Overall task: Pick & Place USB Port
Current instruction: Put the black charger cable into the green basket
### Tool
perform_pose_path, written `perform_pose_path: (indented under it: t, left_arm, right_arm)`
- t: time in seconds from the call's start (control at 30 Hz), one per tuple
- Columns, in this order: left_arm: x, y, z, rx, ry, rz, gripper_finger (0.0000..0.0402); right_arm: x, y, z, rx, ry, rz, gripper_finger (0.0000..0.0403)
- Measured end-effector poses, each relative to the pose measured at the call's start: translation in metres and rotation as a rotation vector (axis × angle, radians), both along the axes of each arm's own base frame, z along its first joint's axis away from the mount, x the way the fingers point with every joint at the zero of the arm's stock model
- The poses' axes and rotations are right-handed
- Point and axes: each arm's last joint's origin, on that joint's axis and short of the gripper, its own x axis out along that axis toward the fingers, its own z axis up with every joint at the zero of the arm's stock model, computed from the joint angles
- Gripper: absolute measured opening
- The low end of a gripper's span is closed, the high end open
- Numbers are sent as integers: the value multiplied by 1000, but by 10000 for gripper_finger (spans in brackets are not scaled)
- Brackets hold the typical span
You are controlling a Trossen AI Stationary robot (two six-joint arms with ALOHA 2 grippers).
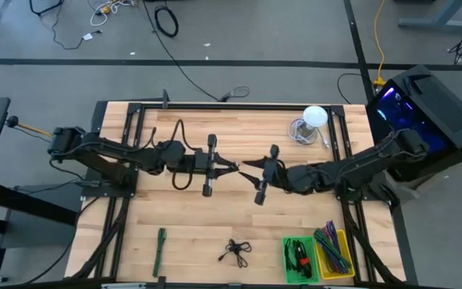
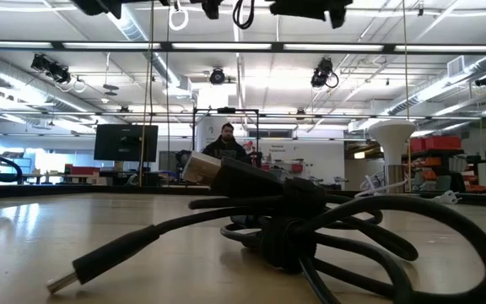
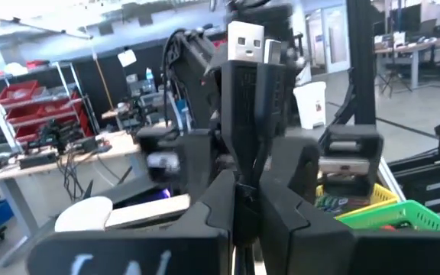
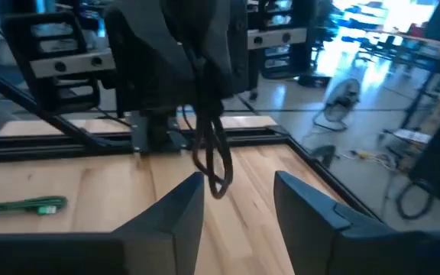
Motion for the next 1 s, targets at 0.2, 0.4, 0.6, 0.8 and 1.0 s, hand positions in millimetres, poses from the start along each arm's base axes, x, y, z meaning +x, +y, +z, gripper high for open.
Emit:
perform_pose_path:
  t: [0.2,0.4,0.6,0.8,1.0]
  left_arm:
    - [7,-1,-4,34,-51,-14,32]
    - [16,2,-15,34,-58,-38,32]
    - [19,3,-18,31,-72,-51,32]
    - [18,4,-15,33,-96,-39,112]
    - [12,6,-5,42,-111,8,176]
  right_arm:
    - [14,-5,-6,13,-46,88,160]
    - [18,-5,-8,4,-60,82,151]
    - [18,-8,-9,-7,-43,65,22]
    - [16,-7,-11,0,-20,55,7]
    - [-2,6,-3,22,28,20,4]
